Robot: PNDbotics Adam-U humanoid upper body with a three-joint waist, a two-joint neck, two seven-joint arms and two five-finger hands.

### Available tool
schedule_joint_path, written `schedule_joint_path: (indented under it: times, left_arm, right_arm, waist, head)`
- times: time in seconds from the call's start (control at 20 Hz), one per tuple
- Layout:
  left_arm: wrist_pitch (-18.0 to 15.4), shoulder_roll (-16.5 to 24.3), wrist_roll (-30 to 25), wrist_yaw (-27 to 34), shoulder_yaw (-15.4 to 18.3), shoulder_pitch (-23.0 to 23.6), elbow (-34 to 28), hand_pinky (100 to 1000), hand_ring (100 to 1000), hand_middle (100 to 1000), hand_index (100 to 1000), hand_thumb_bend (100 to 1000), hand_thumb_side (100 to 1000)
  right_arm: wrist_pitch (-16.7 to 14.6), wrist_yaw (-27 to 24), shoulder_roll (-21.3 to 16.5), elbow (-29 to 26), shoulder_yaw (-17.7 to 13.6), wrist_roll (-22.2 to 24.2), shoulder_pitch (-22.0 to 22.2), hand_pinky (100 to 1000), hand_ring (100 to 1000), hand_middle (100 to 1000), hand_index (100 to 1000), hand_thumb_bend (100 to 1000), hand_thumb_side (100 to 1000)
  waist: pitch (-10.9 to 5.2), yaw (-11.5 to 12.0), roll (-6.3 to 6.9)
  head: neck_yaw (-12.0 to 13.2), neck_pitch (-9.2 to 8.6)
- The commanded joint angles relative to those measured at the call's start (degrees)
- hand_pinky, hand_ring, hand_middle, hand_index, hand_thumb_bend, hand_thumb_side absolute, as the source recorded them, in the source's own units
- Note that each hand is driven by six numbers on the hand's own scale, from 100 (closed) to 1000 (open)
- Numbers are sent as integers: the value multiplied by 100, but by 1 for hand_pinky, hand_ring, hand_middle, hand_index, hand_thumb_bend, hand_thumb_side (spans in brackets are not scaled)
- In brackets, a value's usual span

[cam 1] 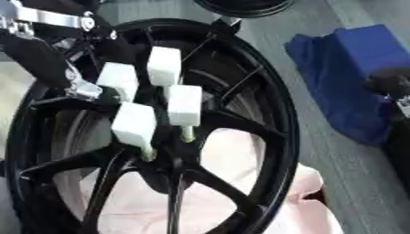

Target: Pull the pin out of the wheel hub.

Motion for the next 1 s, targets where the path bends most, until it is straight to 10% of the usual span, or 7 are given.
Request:
schedule_joint_path:
  times: [0.05,1.0]
  left_arm:
    - [-25,96,-33,-51,4,-67,-62,888,790,738,838,462,411]
    - [58,56,-33,-132,84,-68,-66,834,682,579,734,265,308]
  right_arm:
    - [12,-19,-87,-104,-26,-13,-53,801,683,634,601,351,474]
    - [44,-57,-56,-104,-43,-85,-29,799,684,632,599,356,474]
  waist:
    - [-82,-5,-20]
    - [-78,-3,-42]
  head:
    - [12,-64]
    - [15,-73]
